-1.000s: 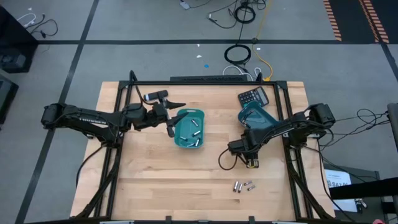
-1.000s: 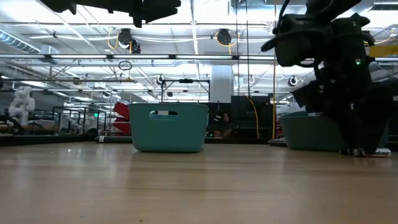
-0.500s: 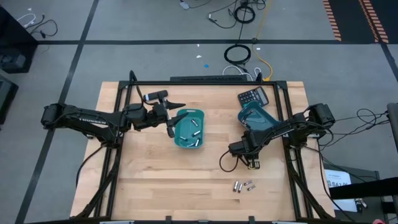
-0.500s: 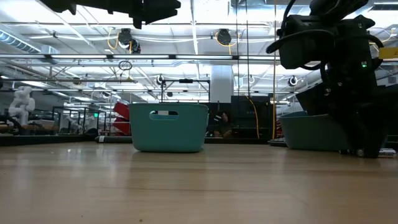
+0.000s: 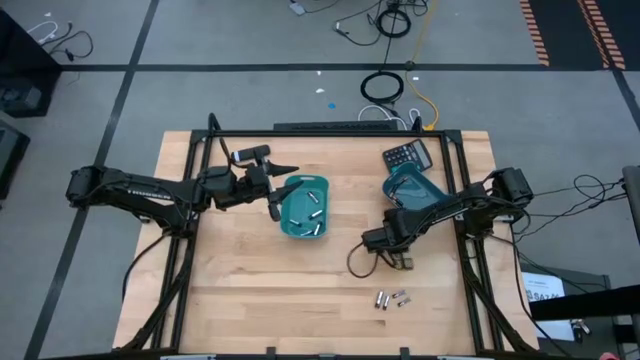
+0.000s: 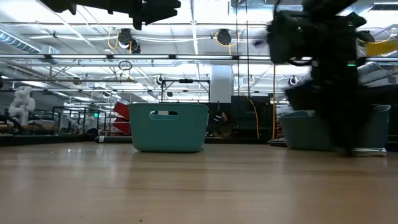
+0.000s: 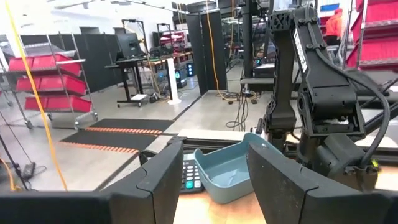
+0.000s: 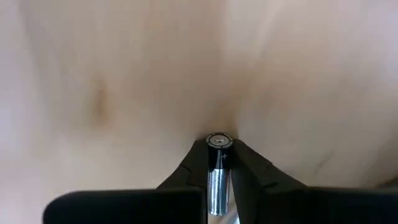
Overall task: Sort batteries
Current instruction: Put the silver battery into the green bin
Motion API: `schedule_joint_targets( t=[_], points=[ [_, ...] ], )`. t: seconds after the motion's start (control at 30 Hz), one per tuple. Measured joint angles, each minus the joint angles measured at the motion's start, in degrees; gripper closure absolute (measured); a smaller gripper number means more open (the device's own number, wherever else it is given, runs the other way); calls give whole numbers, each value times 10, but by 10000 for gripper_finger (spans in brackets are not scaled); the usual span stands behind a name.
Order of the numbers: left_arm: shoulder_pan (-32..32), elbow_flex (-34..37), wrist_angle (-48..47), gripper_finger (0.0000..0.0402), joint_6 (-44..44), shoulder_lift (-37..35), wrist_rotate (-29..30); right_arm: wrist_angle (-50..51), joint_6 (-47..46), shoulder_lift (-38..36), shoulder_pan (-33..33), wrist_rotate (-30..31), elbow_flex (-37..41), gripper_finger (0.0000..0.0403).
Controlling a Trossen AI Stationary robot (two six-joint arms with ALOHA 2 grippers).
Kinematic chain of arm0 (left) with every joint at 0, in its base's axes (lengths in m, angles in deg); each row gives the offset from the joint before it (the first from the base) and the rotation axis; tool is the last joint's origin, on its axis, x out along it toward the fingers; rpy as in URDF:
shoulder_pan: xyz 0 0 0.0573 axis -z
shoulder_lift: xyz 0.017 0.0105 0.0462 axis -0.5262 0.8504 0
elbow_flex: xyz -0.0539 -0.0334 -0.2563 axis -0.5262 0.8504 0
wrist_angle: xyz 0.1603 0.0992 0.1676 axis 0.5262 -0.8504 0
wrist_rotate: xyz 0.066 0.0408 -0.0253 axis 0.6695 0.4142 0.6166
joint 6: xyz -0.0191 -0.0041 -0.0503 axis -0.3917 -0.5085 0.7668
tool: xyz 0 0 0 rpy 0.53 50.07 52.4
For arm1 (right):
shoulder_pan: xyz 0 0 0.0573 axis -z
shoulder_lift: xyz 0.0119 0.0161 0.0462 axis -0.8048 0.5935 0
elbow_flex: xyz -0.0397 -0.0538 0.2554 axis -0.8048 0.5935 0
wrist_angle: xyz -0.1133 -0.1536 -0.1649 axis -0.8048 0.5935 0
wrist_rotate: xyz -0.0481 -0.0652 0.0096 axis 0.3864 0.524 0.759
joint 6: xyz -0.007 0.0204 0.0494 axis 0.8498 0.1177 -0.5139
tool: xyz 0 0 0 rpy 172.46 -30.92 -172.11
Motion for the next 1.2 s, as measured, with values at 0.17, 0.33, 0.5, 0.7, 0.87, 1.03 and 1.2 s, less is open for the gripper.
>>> schedule_joint_targets(
  t=[0.17,0.33,0.5,0.7,0.87,1.03,1.2],
  points=[
    [4,6,25,215,21,11,-21,-99,44,-3,30,40,-25,381],
    [25,22,69,215,26,37,-28,-191,76,-4,76,36,-53,380],
    [54,22,78,215,30,42,-44,-252,106,-5,112,34,-84,379],
    [85,22,73,215,30,40,-45,-331,149,-5,138,31,-103,378],
    [99,22,50,215,40,40,-43,-411,177,-5,153,28,-103,378],
    [115,22,50,215,41,40,-12,-531,186,1,178,-7,-103,377],
    [140,22,53,215,40,40,83,-632,171,35,189,-29,-103,377]
  ],
)
